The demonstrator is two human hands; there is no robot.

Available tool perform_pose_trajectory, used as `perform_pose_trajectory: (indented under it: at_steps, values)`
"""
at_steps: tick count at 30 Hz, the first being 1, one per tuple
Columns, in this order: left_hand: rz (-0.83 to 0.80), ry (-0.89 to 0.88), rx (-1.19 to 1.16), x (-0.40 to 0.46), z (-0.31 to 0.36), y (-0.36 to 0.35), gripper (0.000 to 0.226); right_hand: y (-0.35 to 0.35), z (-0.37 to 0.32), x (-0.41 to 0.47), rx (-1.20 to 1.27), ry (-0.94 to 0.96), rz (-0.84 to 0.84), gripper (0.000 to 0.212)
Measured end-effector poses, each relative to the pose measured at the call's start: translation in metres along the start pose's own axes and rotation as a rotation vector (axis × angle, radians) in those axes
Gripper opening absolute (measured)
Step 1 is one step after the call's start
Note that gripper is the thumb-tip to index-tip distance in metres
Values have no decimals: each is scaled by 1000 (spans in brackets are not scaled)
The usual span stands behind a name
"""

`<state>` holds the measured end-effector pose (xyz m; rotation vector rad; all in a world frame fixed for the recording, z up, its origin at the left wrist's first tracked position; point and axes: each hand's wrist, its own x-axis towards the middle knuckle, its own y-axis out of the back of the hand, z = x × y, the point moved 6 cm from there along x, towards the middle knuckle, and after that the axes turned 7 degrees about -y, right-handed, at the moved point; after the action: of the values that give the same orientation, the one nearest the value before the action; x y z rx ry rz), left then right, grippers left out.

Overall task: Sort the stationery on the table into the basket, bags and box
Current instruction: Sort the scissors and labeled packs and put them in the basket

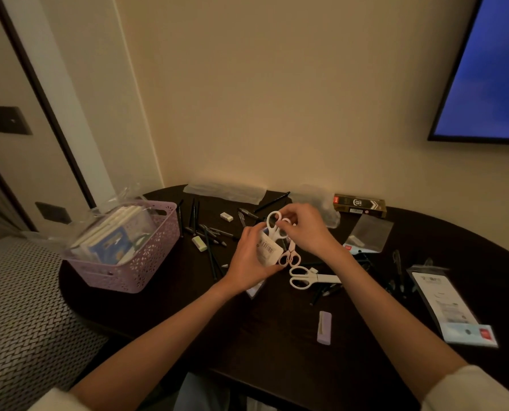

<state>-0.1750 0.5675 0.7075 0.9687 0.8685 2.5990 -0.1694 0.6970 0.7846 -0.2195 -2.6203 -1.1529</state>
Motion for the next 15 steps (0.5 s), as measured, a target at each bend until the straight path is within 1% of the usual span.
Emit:
perform_pose_trajectory:
  at_steps: [4,9,12,15]
  values:
    - [55,35,-28,-3,-1,2,97,2,-3,3,-170,-19,62,17]
    - [71,16,1,-3,2,0,96,3,-12,5,-120,-44,120,16]
    - [104,58,-43,-2,1,4,99,-1,-14,6,-77,-58,74,15]
    - [119,64,-69,-1,3,6,101,-8,-14,6,-110,-58,31,16]
